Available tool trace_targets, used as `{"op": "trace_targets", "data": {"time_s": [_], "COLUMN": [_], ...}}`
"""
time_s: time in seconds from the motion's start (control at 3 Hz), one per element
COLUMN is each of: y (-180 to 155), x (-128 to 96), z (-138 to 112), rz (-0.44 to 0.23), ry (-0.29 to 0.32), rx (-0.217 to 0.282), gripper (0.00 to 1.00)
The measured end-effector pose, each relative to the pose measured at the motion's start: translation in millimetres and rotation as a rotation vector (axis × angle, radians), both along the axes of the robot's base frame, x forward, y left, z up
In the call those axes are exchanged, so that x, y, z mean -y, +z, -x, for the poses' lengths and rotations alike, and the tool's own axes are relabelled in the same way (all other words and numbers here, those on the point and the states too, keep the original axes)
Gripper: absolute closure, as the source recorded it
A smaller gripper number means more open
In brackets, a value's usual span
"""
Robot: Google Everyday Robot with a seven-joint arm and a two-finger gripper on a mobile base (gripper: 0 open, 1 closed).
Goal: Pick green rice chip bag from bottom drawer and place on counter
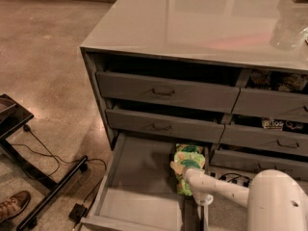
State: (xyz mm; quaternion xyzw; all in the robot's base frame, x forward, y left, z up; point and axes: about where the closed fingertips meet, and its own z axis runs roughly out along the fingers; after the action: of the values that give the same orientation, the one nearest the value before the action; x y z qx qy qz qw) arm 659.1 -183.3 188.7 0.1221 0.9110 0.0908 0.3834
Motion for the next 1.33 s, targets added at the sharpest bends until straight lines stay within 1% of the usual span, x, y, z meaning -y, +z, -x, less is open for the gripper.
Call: {"op": "trace_targets", "data": {"time_s": [0.33,0.67,1.0,1.33], "y": [-12,-22,-32,-31], "x": [7,8,3,3], "z": [-4,-5,-5,-5], "rz": [0.059,0.116,0.191,0.197], "ry": [-0.032,-0.042,-0.030,-0.032], "rx": [0.007,0.008,0.010,0.012], "gripper": [0.00,0.00,0.00,0.20]}}
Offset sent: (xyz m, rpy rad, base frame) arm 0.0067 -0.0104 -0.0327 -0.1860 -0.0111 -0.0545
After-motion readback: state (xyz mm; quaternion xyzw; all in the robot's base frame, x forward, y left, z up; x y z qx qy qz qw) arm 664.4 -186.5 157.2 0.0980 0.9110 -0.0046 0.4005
